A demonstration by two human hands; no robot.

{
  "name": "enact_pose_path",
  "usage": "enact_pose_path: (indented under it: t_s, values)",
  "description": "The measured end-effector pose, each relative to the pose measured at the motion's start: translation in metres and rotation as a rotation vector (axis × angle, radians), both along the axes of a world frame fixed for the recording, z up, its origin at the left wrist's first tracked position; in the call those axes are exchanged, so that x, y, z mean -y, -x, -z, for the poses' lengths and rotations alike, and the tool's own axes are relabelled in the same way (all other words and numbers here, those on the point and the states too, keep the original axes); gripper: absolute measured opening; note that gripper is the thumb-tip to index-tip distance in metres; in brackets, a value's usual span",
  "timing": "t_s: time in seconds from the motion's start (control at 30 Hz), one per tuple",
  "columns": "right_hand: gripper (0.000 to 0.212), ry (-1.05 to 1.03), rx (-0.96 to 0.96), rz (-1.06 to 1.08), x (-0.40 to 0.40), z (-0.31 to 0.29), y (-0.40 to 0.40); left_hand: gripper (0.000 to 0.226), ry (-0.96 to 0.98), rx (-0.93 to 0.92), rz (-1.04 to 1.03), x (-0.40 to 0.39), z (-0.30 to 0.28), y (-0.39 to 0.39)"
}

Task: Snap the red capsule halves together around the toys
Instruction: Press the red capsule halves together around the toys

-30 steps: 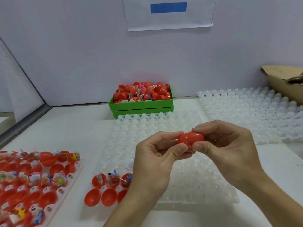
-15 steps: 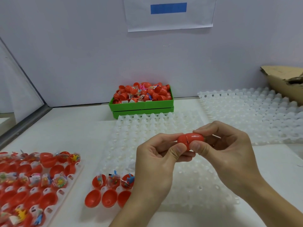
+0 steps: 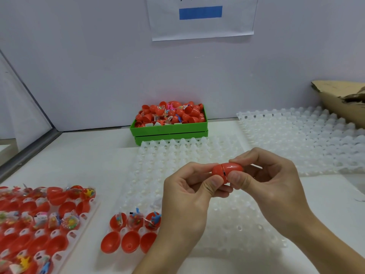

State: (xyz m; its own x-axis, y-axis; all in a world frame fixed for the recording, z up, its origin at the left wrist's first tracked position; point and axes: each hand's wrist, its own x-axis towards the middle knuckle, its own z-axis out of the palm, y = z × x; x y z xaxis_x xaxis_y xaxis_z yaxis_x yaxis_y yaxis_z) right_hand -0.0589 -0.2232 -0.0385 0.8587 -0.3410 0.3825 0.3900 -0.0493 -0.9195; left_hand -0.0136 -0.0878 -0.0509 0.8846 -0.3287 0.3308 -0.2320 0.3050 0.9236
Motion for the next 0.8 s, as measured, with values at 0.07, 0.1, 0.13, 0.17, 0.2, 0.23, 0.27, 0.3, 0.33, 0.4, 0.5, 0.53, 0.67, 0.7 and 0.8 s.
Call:
enact_pose_path:
  t_s: [0.07, 0.1, 0.13, 0.17, 0.2, 0.23, 0.27, 0.3, 0.33, 0.4, 0.5, 0.53, 0.67, 0.7, 0.8]
  values:
    - [0.027, 0.000, 0.004, 0.005, 0.0004, -0.0003, -0.0002, 0.017, -0.003, 0.004, -0.003, 0.0004, 0.0001, 0.0000]
    - [0.026, 0.000, 0.005, 0.006, 0.0002, 0.0004, -0.0004, 0.016, -0.004, 0.003, -0.010, 0.0002, 0.0005, -0.0002]
    - [0.026, 0.002, 0.004, 0.007, -0.0002, 0.0013, -0.0006, 0.016, -0.006, 0.000, -0.018, 0.0000, 0.0005, 0.0000]
    - [0.026, 0.004, 0.002, 0.009, -0.0006, 0.0021, -0.0005, 0.016, -0.008, -0.003, -0.023, -0.0002, 0.0007, 0.0002]
    - [0.026, 0.006, 0.000, 0.013, -0.0012, 0.0027, -0.0005, 0.015, -0.010, -0.006, -0.026, -0.0005, 0.0008, 0.0006]
    - [0.027, 0.009, 0.002, 0.017, -0.0017, 0.0030, -0.0005, 0.015, -0.010, -0.009, -0.028, -0.0007, 0.0007, 0.0009]
    - [0.029, 0.012, 0.007, 0.022, -0.0021, 0.0031, -0.0006, 0.014, -0.008, -0.010, -0.028, -0.0006, 0.0000, 0.0014]
    - [0.032, 0.012, 0.012, 0.026, -0.0024, 0.0030, -0.0006, 0.014, -0.005, -0.011, -0.030, -0.0004, -0.0004, 0.0019]
    - [0.034, 0.008, 0.017, 0.030, -0.0028, 0.0030, -0.0007, 0.013, -0.005, -0.009, -0.034, -0.0001, -0.0003, 0.0023]
    - [0.034, 0.007, 0.022, 0.038, -0.0037, 0.0043, -0.0010, 0.009, -0.009, 0.001, -0.046, -0.0001, 0.0007, 0.0020]
    - [0.027, 0.023, 0.004, 0.041, -0.0045, 0.0056, -0.0015, 0.012, -0.041, 0.008, -0.066, -0.0005, 0.0024, 0.0005]
    - [0.027, 0.031, -0.018, 0.037, -0.0031, 0.0058, -0.0017, 0.012, -0.052, 0.008, -0.061, -0.0006, 0.0027, 0.0001]
    - [0.027, -0.098, -0.120, -0.074, 0.0037, 0.0053, -0.0054, 0.023, -0.015, -0.099, 0.017, -0.0018, 0.0014, -0.0032]
    - [0.028, -0.198, -0.147, -0.116, 0.0047, 0.0055, -0.0067, 0.026, 0.016, -0.155, 0.036, -0.0023, 0.0009, -0.0047]
    - [0.028, -0.404, -0.223, -0.207, 0.0047, 0.0065, -0.0088, 0.032, 0.089, -0.287, 0.103, -0.0044, -0.0009, -0.0067]
